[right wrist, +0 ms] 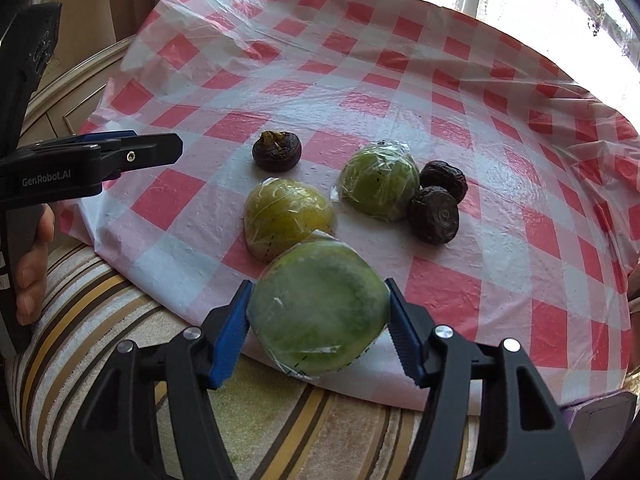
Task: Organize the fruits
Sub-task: 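Grasp the large wrapped green melon with the right gripper while the left grasps a dark round fruit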
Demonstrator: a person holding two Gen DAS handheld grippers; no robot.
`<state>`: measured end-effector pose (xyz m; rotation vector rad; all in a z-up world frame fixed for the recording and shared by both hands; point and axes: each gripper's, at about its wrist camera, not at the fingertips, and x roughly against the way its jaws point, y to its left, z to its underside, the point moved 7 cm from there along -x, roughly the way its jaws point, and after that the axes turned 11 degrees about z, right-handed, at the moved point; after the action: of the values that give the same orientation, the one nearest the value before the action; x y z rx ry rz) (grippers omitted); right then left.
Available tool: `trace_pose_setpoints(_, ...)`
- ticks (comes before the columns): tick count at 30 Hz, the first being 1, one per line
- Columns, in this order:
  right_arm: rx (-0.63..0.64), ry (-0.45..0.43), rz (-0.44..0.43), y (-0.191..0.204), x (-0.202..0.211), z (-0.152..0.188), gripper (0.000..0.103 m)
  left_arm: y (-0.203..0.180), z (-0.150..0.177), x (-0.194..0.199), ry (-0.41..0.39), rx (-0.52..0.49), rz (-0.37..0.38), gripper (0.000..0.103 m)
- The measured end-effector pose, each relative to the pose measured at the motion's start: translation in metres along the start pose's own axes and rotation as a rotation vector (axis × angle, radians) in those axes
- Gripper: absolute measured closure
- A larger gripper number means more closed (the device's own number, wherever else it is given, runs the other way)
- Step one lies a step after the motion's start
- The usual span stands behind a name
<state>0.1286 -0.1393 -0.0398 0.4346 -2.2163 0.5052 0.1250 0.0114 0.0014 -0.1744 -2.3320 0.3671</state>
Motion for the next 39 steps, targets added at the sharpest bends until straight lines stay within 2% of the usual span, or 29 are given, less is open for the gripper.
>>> trace_pose_setpoints(4, -0.075, 0.005, 0.029, -0.018, -0.002, 0.003, 0.039, -0.011, -0.006, -0.011, 0.02, -0.021, 0.026, 0.022)
trace_pose_setpoints(7, -0.131, 0.012, 0.051, -0.03, -0.004, 0.007, 0.039, -0.021, -0.01, -0.025, 0.054, -0.044, 0.035, 0.028)
trace_pose_setpoints(12, -0.185, 0.019, 0.087, -0.043, -0.007, 0.011, 0.039, -0.037, -0.017, -0.052, 0.105, -0.111, 0.015, 0.034)
trace_pose_setpoints(19, -0.23, 0.016, 0.102, -0.053, -0.008, 0.014, 0.039, -0.04, -0.024, -0.084, 0.167, -0.142, -0.022, 0.036)
trace_pose_setpoints(22, -0.226, 0.015, 0.109, -0.051, -0.009, 0.013, 0.039, -0.038, -0.023, -0.095, 0.197, -0.152, -0.04, 0.049)
trace_pose_setpoints(24, -0.225, 0.015, 0.11, -0.051, -0.008, 0.013, 0.039, -0.038, -0.023, -0.096, 0.196, -0.181, -0.062, 0.055)
trace_pose_setpoints(27, -0.225, 0.014, 0.11, -0.051, -0.008, 0.013, 0.039, -0.04, -0.022, -0.095, 0.194, -0.192, -0.055, 0.063)
trace_pose_setpoints(39, -0.228, 0.01, 0.109, -0.051, -0.007, 0.013, 0.039, -0.039, -0.026, -0.081, 0.152, -0.188, -0.077, 0.063)
